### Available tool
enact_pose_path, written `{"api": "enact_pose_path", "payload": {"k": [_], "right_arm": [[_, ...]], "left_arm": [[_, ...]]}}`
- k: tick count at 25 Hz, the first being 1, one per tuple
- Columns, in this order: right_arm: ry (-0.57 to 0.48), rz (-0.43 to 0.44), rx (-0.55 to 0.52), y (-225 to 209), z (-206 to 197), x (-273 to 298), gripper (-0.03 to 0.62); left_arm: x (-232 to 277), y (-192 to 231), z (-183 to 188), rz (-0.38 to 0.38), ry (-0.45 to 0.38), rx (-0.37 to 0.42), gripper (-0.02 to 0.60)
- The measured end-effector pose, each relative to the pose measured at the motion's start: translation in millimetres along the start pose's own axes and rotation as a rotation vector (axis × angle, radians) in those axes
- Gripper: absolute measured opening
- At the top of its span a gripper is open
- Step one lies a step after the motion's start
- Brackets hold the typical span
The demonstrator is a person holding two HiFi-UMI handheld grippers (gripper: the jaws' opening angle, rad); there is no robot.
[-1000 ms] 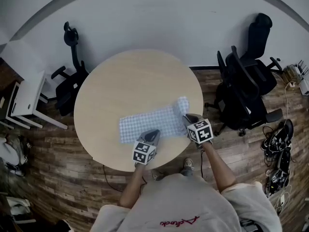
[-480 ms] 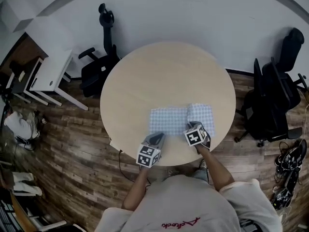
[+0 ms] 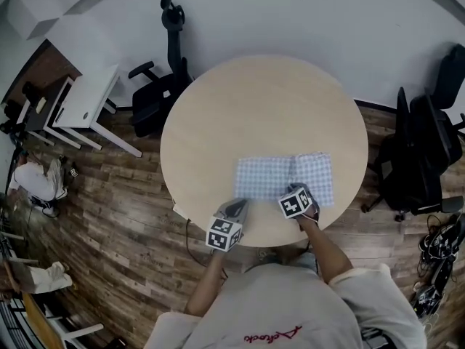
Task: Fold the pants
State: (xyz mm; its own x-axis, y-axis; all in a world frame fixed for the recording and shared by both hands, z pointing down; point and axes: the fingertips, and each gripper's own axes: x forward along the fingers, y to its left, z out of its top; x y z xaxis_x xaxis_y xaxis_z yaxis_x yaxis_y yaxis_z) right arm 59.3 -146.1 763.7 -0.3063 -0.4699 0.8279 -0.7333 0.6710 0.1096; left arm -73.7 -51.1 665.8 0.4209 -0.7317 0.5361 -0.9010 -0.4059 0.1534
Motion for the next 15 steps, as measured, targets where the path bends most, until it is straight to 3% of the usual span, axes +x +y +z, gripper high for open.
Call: {"api": "enact_pose_path", "payload": {"k": [2,4,6,10,15], "right_arm": [[-0.012,0.076,0.039,6.5,2.1,-3.7,0.066],[-0.057,0.176,0.093,12.5,9.3,-12.2,0.158],[-0.137,0.238,0.138,9.2,17.9,-27.6,0.201],[-0.28,0.178,0.23,-41.8,17.8,-56.1,0.204],[-0.247,0.079,0.454,-133.5,-31.9,-72.8,0.203]], "left_arm": [[8.0,-9.6,8.0,-0.03,-0.005,0.021,0.038],[17.7,-20.3,16.5,-0.061,-0.009,0.042,0.038],[29.9,-32.6,24.8,-0.093,-0.013,0.061,0.038],[55.8,-60.2,41.1,-0.145,-0.019,0.089,0.038],[83.4,-100.4,59.5,-0.197,-0.036,0.099,0.038]]}}
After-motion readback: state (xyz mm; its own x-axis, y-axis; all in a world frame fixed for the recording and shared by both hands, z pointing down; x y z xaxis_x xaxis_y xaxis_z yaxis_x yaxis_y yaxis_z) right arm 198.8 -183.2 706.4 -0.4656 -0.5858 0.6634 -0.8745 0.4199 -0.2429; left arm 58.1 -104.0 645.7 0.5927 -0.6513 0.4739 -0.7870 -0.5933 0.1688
